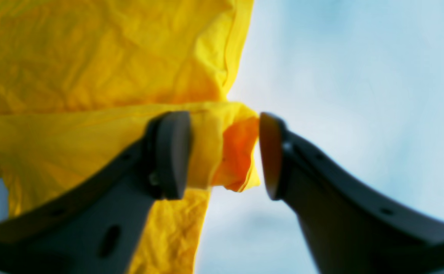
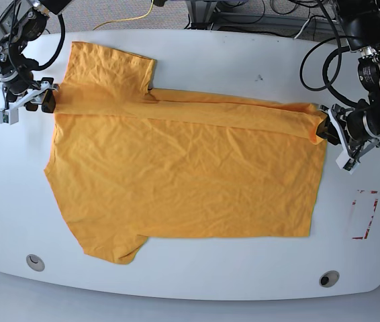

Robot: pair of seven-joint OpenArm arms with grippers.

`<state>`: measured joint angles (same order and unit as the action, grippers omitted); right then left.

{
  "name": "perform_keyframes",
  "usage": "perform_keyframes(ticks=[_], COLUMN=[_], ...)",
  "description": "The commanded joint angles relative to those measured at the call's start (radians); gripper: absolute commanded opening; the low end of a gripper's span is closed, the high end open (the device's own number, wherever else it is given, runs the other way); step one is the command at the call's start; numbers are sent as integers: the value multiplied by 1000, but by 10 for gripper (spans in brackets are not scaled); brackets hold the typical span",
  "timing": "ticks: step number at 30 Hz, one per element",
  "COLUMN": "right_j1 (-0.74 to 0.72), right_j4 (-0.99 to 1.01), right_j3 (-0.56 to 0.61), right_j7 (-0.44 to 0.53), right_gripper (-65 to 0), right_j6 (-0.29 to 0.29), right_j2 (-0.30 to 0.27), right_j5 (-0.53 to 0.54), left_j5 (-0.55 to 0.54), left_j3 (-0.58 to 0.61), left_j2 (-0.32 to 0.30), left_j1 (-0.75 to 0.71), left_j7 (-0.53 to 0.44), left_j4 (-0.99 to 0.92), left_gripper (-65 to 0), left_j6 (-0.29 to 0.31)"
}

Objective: Layout the t-shirt on the table in an organized manner, then fold the t-shirt properly

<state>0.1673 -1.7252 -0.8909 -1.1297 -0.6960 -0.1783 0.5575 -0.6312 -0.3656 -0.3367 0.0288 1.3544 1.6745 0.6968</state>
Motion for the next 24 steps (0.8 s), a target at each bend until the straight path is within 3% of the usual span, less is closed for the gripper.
perform_keyframes(ticks=[1, 6, 13, 24], right_j1=[-2, 67, 160, 229], right_j4=[-42, -126, -190, -134], right_j3=[-6, -7, -7, -6], right_j7=[18, 9, -34, -34], right_gripper=[-171, -86, -86, -86], right_j6=[-2, -2, -2, -2], right_j2=[-22, -26, 26, 98], right_j5=[22, 28, 29, 23], left_j5=[23, 60, 57, 55], left_j3=[-6, -6, -8, -40], left_j2=[-17, -19, -45, -63], left_j1=[21, 44, 49, 87], left_j7=[-14, -11, -11, -11], left_j4=[25, 69, 155, 172], left_gripper=[-385, -335, -319, -322], left_j6=[1, 1, 1, 1])
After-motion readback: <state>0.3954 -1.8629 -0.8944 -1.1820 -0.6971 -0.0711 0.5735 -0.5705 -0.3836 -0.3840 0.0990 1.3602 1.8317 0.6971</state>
